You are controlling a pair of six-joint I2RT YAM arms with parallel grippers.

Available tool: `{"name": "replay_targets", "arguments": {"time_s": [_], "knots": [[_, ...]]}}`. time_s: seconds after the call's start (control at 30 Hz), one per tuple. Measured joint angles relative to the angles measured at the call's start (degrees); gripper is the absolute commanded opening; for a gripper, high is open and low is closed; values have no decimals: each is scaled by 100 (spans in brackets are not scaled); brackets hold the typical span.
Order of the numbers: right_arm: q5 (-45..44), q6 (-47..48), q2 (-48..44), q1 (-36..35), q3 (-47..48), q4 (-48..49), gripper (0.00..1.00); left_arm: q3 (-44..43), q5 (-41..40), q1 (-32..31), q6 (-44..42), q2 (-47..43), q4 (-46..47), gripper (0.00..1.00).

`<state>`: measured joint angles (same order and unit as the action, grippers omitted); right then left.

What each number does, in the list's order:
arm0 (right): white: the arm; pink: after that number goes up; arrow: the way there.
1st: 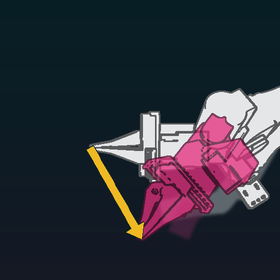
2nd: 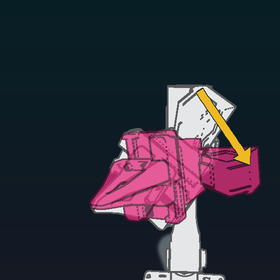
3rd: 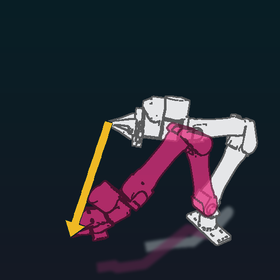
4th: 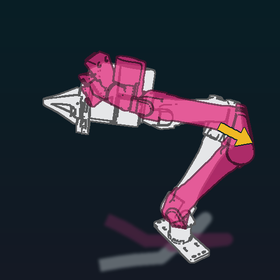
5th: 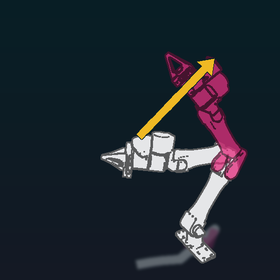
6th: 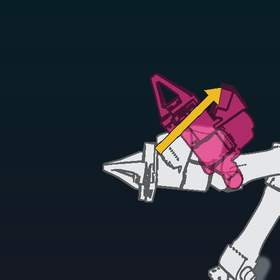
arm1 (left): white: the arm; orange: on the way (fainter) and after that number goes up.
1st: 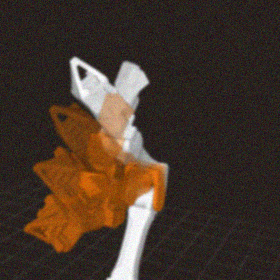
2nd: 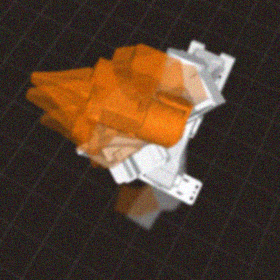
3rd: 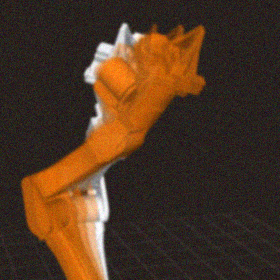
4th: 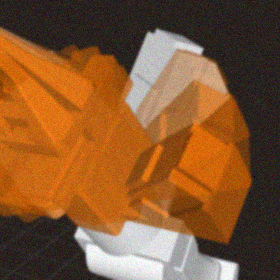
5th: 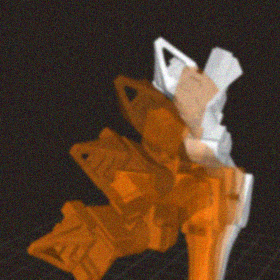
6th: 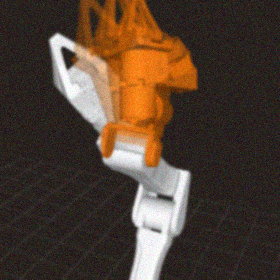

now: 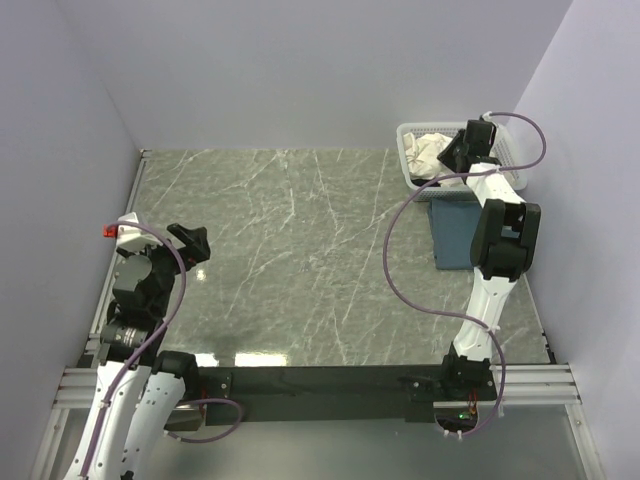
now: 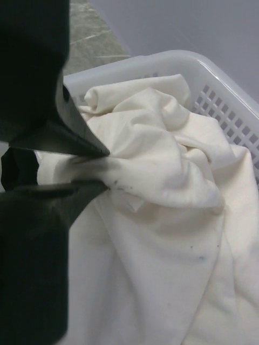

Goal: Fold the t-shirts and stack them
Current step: Grab the tshirt from the pile, then move the tshirt to the center of the board

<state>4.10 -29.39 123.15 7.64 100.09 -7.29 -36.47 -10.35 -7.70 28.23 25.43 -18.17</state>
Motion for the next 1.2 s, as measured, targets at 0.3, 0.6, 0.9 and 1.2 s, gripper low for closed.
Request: {"name": "replay_targets", "arguments": {"time_s": [0.3,0.6,0.9,1.2], "knots": [[151,341,-177,-79,2,-94,0,74,168,0,39,4,120,99],[2,929,-2063,-1161,68,-485,0,74,317,0,103,0,127,99],[651,1036,-3700,-2833,481,-131,0,74,363,0,160,-114,116,99],[1270,817,-3657,-3853,988,439,0,72,455,0,166,-184,92,99]]}}
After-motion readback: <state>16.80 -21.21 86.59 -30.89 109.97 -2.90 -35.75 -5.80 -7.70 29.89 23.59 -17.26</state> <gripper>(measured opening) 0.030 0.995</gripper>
